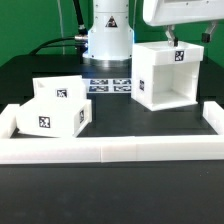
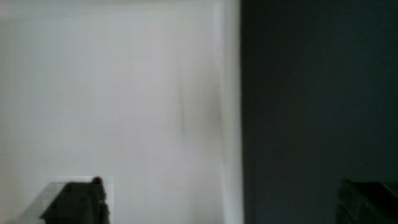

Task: Assemble drawer

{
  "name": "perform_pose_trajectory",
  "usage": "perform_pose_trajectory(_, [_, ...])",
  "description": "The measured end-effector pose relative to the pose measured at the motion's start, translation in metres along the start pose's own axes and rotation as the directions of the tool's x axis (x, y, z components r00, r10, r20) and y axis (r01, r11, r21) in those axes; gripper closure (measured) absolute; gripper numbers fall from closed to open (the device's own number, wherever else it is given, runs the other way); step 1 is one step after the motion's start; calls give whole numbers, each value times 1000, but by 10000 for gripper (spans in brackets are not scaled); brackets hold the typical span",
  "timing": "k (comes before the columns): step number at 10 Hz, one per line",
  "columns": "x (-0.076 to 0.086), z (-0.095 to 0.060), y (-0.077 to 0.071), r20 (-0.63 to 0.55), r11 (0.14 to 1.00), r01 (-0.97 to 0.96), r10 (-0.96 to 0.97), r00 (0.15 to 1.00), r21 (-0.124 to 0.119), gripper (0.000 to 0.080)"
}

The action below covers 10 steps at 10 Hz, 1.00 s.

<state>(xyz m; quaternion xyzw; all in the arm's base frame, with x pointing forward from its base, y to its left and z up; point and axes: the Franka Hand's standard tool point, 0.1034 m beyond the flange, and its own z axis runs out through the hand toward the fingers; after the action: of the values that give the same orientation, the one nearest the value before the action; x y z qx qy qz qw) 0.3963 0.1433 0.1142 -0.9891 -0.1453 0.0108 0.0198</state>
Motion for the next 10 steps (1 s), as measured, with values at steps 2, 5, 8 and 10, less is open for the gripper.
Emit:
perform_pose_trajectory(2, [-2,4,-2,0,1000,15,-15,1000,-5,150])
perform_pose_trajectory(5, [-5,13,-1,7,1000,12,-12,1000,1,150])
perform_pose_trajectory(8, [-9,15,0,15,1000,10,-10,1000,1,407])
perform_pose_trajectory(10, [-9,15,2,15,1000,5,-5,1000,1,729])
